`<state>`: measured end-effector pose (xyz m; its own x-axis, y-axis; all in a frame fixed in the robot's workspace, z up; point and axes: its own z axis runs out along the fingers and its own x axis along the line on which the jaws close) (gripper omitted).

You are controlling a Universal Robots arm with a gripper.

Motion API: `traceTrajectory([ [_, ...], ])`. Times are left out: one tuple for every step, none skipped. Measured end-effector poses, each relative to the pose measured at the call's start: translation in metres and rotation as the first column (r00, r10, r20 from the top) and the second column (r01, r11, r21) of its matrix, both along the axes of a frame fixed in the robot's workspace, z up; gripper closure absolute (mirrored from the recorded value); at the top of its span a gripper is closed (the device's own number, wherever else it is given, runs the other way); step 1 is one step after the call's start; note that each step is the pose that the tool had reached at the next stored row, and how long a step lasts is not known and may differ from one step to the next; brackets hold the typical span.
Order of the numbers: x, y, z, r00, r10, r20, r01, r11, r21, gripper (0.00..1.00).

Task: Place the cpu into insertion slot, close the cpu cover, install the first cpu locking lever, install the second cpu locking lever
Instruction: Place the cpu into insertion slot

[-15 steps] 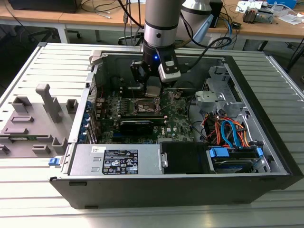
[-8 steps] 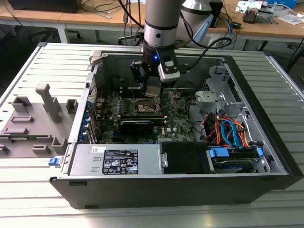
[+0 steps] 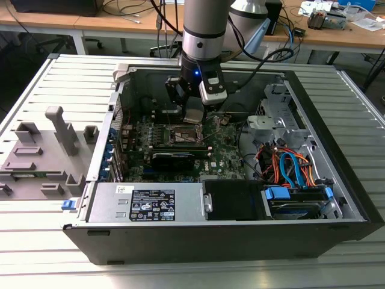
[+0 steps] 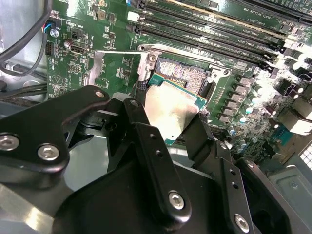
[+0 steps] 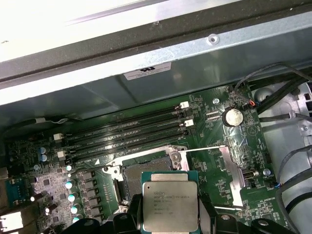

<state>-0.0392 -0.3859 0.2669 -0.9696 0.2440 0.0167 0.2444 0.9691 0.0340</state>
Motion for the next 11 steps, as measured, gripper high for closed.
traceTrajectory([
  [0.0000,0.0000,0.0000,1.0000,-0.003,0.0000,0.003,1.0000,0.0000,0.45],
  [0.0000,0.0000,-0.0001,1.0000,-0.006,0.0000,0.006,1.0000,0.0000,0.45],
  [0.0000,0.0000,-0.0002,1.0000,-0.008,0.0000,0.008,1.0000,0.0000,0.45],
  [0.0000,0.0000,-0.0002,0.9999,-0.012,0.0000,0.012,0.9999,0.0001,0.45],
  [0.0000,0.0000,-0.0004,0.9999,-0.017,0.0000,0.017,0.9999,0.0001,0.45],
  [0.0000,0.0000,-0.0004,0.9998,-0.020,-0.0001,0.020,0.9998,0.0001,0.45],
  [0.0000,0.0000,-0.0006,0.9997,-0.023,0.0000,0.023,0.9997,0.0001,0.45],
  [0.0000,0.0000,-0.0007,0.9996,-0.027,0.0000,0.027,0.9996,0.0000,0.45],
  [0.0000,0.0000,-0.0007,0.9996,-0.030,0.0000,0.030,0.9996,0.0000,0.45],
  [0.0000,0.0000,-0.0008,0.9994,-0.033,-0.0001,0.033,0.9994,0.0000,0.45],
  [0.0000,0.0000,-0.0008,0.9993,-0.036,0.0000,0.036,0.9993,0.0000,0.45],
])
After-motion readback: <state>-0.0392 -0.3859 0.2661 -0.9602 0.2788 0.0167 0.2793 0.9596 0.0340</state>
